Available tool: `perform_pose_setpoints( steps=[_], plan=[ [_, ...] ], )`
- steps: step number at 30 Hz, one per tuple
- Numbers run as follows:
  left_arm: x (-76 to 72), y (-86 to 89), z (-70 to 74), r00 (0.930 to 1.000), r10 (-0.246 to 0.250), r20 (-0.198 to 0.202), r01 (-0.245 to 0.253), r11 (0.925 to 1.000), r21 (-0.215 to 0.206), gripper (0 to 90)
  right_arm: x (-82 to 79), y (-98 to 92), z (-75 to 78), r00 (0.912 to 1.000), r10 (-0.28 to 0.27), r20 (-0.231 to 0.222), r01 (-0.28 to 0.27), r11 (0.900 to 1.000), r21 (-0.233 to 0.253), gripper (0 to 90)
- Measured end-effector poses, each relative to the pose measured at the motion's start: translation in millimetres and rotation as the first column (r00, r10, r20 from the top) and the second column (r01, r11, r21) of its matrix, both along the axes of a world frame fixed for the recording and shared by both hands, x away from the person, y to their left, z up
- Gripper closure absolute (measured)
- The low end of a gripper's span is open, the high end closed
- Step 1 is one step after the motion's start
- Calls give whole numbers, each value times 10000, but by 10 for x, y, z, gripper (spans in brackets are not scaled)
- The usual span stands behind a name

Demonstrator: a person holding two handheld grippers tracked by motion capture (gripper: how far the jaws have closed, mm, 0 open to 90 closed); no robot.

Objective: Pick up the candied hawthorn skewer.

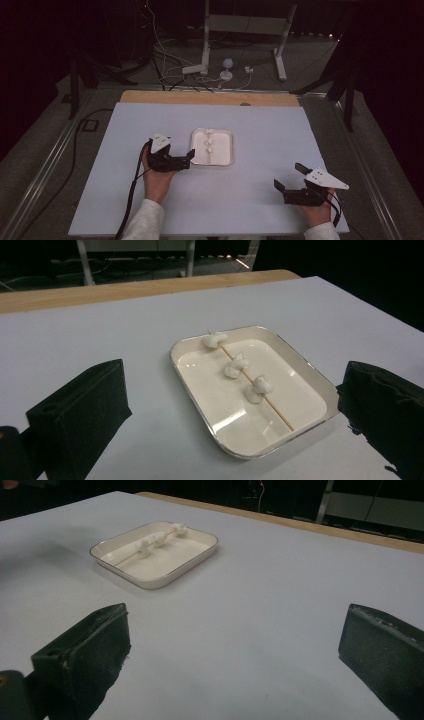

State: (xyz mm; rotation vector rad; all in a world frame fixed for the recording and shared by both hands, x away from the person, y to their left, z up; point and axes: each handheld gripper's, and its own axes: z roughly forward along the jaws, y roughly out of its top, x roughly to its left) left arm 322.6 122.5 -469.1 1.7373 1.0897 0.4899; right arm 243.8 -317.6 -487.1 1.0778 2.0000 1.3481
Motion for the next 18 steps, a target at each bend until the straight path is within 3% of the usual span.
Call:
perform_pose_setpoints(
  steps=[10,18],
  plan=[
    [127,-297,-156,9995,-121,-298,136,9987,491,6,-7,2,1,10000,18,11,-18,10000,-53,0],
    [227,-517,-293,9967,-47,-810,104,9974,711,7,-6,2,-3,10000,29,-16,-29,10000,-47,0]
  ],
)
